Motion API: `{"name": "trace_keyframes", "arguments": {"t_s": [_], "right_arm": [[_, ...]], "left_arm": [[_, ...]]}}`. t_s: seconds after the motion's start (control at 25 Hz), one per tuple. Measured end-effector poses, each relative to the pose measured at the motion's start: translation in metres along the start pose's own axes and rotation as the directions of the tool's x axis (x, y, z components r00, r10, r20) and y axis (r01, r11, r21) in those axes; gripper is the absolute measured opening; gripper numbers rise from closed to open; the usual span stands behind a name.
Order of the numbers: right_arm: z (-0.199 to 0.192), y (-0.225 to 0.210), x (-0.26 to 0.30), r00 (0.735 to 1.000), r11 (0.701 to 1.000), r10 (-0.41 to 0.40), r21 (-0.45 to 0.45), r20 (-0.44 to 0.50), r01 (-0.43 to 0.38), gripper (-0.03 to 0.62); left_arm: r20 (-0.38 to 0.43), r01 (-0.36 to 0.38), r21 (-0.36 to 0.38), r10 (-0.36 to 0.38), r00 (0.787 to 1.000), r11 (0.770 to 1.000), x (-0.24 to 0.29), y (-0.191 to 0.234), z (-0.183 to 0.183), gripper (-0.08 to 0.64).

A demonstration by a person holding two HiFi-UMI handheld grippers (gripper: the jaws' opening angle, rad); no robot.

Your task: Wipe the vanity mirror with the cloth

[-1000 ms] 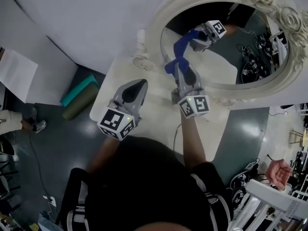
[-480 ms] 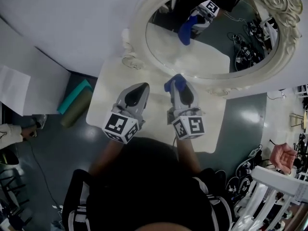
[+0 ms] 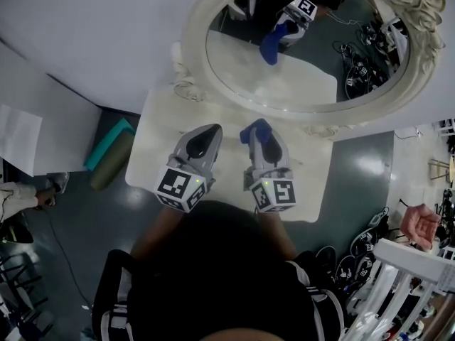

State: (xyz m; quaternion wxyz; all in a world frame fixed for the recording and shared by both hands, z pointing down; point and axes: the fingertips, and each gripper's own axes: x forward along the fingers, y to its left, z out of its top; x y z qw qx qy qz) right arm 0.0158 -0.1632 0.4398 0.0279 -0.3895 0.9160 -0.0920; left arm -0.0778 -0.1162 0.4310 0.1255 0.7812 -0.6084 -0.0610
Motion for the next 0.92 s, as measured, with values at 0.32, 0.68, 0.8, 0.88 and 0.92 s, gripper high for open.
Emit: {"name": "trace_keyframes", "arguments": {"t_s": [0.32,0.68,0.8,0.88,0.92], "right_arm": [[-0.0048,-0.0027,-0.0001,1.0,1.0,-0.007,-0.013,-0.014,0.007,0.078],[-0.0068,-0.0016,-0.001,1.0,1.0,-0.004,-0.008,-0.018,0.004,0.078],[-0.007,-0.0024,-0.0014,1.0,1.0,-0.007,-0.003,-0.019,0.007,0.078],[-0.0076,-0.0034,-0.0019,1.0,1.0,-0.011,-0.001,-0.021,0.011,0.078],[-0.0079,-0.0038,-0.0022,1.0,1.0,-0.014,-0.002,-0.021,0.014,0.078]], "left_arm": [[-0.003,-0.01,0.004,0.01,1.0,1.0,0.0016,0.0033,0.0005,0.009],[-0.001,-0.013,0.003,0.013,1.0,1.0,0.0025,0.0035,0.0011,0.011],[0.0,-0.012,0.002,0.012,1.0,1.0,0.0018,0.004,0.0011,0.009],[0.001,-0.012,0.001,0.012,1.0,1.0,0.0014,0.0042,0.0013,0.009],[0.002,-0.012,0.001,0.012,1.0,1.0,0.0012,0.0042,0.0014,0.011]]}}
